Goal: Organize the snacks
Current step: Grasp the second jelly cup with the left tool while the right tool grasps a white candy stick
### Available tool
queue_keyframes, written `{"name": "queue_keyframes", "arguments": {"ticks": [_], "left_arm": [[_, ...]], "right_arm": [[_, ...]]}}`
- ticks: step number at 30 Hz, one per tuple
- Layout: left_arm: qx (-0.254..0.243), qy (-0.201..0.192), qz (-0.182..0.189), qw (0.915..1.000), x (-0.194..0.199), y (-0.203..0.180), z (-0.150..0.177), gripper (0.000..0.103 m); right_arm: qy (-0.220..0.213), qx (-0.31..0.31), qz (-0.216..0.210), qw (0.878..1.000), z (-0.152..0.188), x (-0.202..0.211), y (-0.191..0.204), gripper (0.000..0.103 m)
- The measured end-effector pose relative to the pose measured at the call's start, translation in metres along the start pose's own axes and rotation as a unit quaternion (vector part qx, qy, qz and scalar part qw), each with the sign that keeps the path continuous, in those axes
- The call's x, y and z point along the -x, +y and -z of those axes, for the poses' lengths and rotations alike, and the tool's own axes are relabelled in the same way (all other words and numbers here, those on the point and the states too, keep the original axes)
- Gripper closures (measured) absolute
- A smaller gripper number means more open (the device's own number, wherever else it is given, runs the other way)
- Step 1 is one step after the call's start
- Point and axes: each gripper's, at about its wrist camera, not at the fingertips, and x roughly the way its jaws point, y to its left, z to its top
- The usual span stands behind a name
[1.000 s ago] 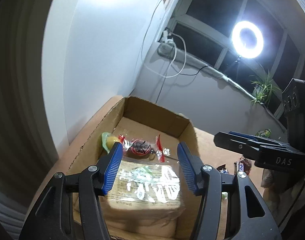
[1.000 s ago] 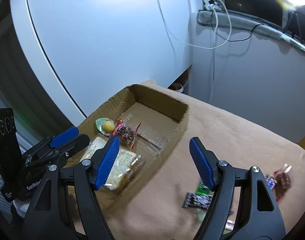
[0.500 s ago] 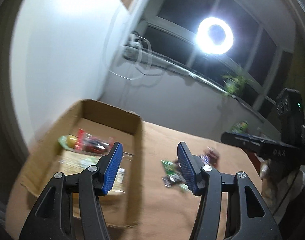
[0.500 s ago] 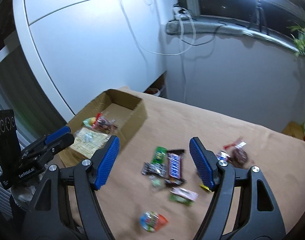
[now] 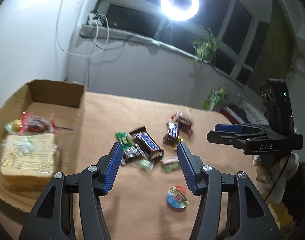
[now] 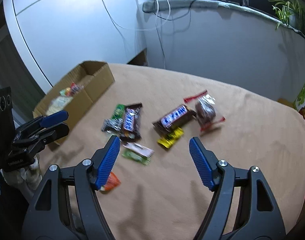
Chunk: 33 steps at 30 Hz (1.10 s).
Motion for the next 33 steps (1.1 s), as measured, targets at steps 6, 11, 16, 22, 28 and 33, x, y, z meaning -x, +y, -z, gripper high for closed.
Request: {"name": "queue_keyframes", "arguments": {"ticks": [6, 11, 16, 22, 28, 33], "left_arm": [[-0.026, 0.041, -0.002, 0.9988, -0.029, -0.012, 0.011, 0.049], [-0.048, 0.066, -0.005, 0.9967, -0.043, -0.018, 0.021, 0.058], [-0.030, 0.079, 0.028, 0.9960, -0.039, -0.012, 0.030, 0.060], [-0.039, 0.079, 0.059, 0.9944, -0.023, -0.027, 0.040, 0.060], [-0.087, 0.096, 0.052, 0.9902, -0.027, -0.048, 0.054, 0.052], [-0.095, 0.110, 0.047, 0.9882, -0.035, -0.050, 0.060, 0.052]], "right_arm": [[0.025, 0.015, -0.013, 0.999, 0.010, -0.016, -0.008, 0.052], [0.051, 0.065, -0.028, 0.996, 0.017, -0.035, 0.006, 0.062], [0.068, 0.096, -0.049, 0.992, 0.017, -0.048, 0.016, 0.063], [0.083, 0.147, -0.059, 0.984, 0.012, -0.058, 0.028, 0.063], [0.106, 0.192, -0.048, 0.974, 0.009, -0.076, 0.040, 0.063], [0.116, 0.191, -0.046, 0.974, 0.007, -0.086, 0.040, 0.063]]}}
